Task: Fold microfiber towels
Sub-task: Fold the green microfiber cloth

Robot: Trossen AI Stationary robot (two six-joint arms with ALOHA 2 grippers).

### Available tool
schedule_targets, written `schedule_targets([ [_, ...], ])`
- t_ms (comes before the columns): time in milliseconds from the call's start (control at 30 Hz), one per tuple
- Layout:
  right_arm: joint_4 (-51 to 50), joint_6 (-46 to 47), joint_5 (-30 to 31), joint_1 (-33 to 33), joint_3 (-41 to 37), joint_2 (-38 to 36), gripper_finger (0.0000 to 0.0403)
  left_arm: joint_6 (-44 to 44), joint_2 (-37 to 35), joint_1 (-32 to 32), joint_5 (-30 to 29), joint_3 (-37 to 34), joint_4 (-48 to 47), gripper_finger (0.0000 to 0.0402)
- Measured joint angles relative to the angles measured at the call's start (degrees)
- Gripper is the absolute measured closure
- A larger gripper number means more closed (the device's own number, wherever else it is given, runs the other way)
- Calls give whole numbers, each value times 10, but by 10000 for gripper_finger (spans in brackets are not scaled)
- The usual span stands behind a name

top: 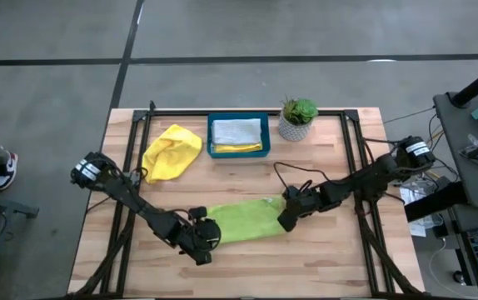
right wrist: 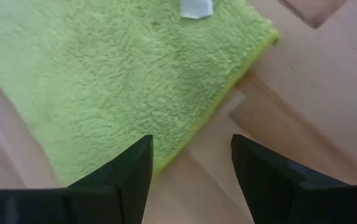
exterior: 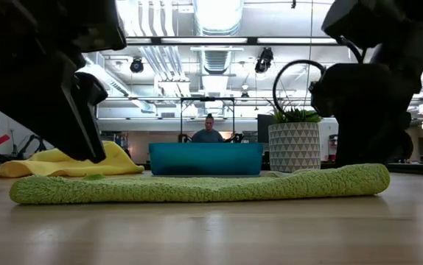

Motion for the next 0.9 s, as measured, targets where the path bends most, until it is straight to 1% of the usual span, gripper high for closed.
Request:
schedule_targets([
  [333, 197, 44, -13, -2, -82, -1, 195, 0, 10, 0, 0, 0, 11, 278],
  [467, 252, 48, -12, -3, -105, 0, 195, 0, 10, 0, -1, 0, 11, 278],
  [567, 273, 42, -11, -3, -107, 6, 201, 0, 10, 0, -2, 0, 11, 278],
  [700, 321, 32, -4, -2, -107, 36, 220, 1, 10, 0, -11, 0, 11, 278],
  [767, 329, 30, 3, -4, -106, 45, 234, 1, 9, 0, -11, 0, 11, 278],
  [900, 323, 29, 12, -5, -106, 40, 278, 1, 8, 0, -7, 0, 3, 278],
])
